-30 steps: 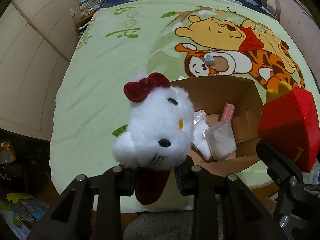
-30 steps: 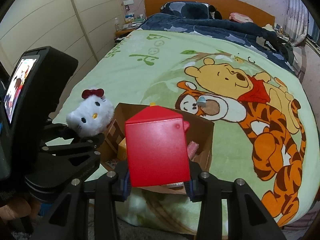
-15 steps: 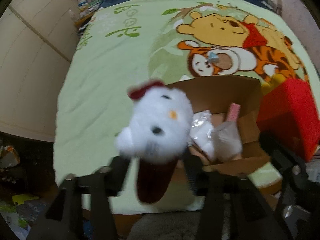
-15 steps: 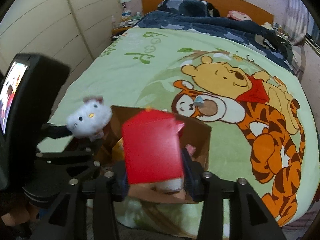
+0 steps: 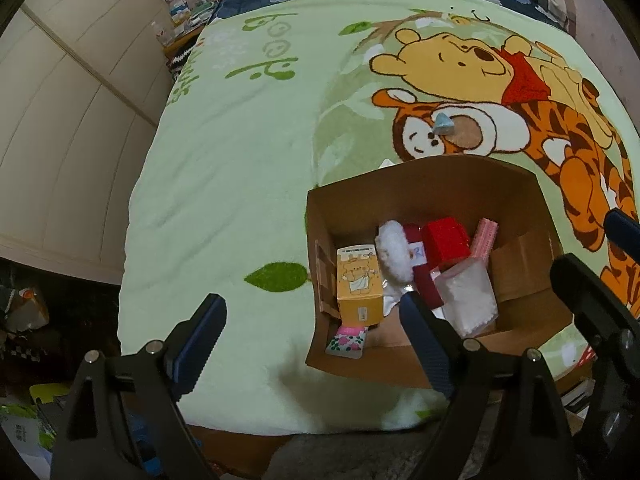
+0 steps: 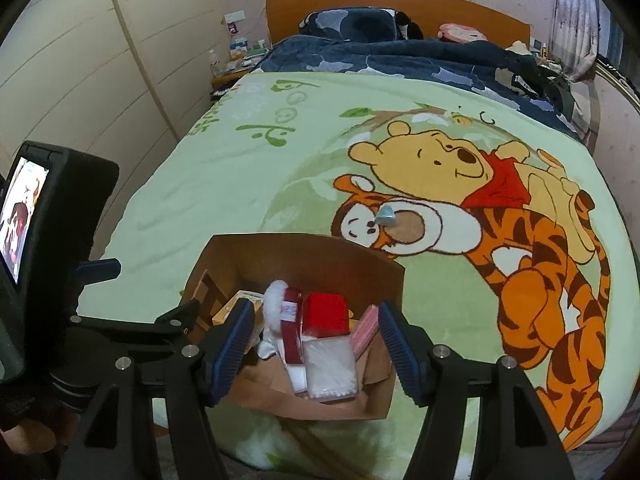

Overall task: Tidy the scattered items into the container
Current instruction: 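Move both tools back toward the remaining items on the blanket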

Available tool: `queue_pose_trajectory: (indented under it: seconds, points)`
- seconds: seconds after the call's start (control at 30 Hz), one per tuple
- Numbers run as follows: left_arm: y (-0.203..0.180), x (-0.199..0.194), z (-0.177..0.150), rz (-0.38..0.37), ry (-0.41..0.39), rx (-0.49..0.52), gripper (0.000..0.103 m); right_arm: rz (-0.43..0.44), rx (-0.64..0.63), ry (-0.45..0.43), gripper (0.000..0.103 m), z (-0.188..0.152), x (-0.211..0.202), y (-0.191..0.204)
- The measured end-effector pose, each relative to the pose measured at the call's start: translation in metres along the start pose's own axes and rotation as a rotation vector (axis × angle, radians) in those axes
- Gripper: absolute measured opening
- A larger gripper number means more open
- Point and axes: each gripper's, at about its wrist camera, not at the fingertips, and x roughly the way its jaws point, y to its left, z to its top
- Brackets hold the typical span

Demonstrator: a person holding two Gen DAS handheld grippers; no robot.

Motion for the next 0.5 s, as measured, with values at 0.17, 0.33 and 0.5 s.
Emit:
queue_pose_trajectory:
  seconds: [0.17, 0.33, 0.5]
  points:
    - [-0.0011, -0.0029, 0.0009, 0.001, -0.011, -0.001, 0.089, 0.000, 0.002, -0.007, 0.066, -0.0001, -0.0031, -0.0016]
    - [-0.0030, -0.0043, 0.0014, -0.001, -0.014, 0.000, 0.089, 0.001, 0.000, -0.010, 0.066, -0.0003, -0.0053, -0.0018]
    - [-0.0036, -0.0052, 0.0007, -0.003, -0.013, -0.001, 0.089, 0.003, 0.001, -0.007, 0.066, -0.0010, -0.0054, -0.0023]
